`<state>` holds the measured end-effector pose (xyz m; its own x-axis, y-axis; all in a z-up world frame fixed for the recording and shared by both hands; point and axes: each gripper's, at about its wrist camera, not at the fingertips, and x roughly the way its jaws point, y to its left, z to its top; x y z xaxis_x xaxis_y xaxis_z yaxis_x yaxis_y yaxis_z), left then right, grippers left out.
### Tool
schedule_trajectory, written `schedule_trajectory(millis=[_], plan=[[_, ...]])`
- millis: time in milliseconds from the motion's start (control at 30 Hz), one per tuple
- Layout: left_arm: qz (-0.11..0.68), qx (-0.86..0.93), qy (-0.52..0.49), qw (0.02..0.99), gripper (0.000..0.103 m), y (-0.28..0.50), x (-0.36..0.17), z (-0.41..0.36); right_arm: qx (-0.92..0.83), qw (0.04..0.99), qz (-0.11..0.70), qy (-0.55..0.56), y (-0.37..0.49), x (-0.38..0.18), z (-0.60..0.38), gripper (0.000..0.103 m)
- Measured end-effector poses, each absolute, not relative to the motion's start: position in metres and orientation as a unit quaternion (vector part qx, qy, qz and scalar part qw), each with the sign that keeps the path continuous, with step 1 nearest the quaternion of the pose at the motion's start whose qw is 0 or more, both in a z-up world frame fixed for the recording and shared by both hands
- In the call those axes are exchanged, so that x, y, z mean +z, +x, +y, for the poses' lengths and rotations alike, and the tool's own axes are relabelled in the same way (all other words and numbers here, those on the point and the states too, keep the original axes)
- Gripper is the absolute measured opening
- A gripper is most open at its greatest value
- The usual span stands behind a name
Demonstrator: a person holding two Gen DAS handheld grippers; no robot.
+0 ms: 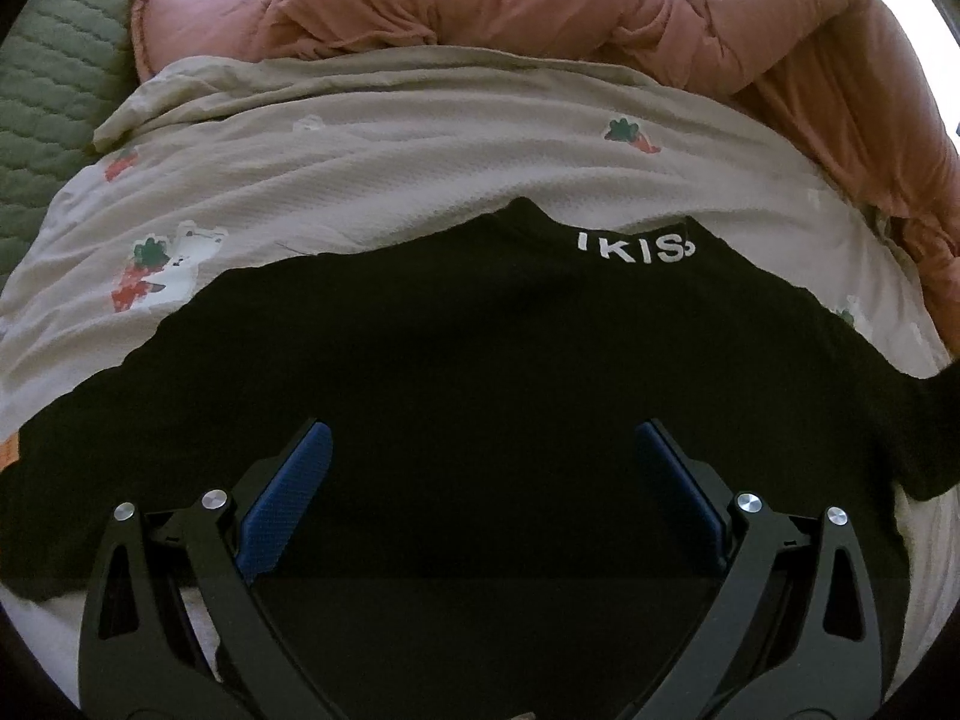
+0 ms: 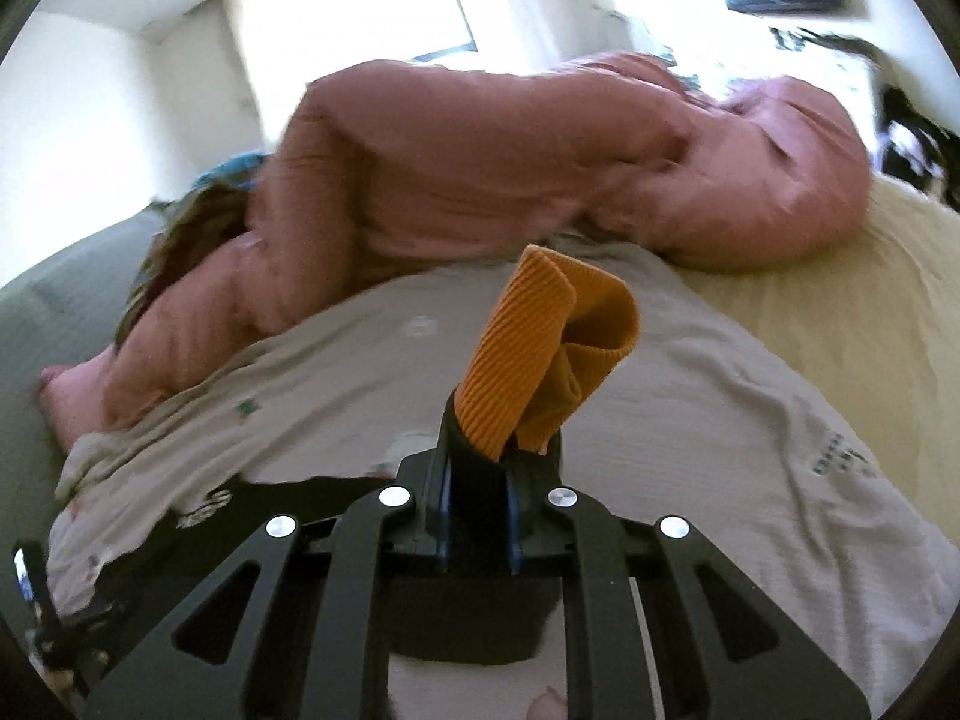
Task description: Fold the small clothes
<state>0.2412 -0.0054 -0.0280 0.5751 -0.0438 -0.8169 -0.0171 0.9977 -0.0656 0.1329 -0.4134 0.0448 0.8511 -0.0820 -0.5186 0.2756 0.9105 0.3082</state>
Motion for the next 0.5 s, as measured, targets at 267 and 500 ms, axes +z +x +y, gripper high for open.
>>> schedule_trajectory(millis=[267,500], plan=[[0.451,-0.001,-0.042,0.892,0.094,0.234,-0.021,0.011,0.001,0.954,0.265,0.143,0.157,0.058,-0.327,0.012],[0.443,0.009,-0.049,0.895,0.094,0.230,-0.017,0.027,0.074,0.949,0.290,0.099,0.177,0.048,-0.241,0.012]])
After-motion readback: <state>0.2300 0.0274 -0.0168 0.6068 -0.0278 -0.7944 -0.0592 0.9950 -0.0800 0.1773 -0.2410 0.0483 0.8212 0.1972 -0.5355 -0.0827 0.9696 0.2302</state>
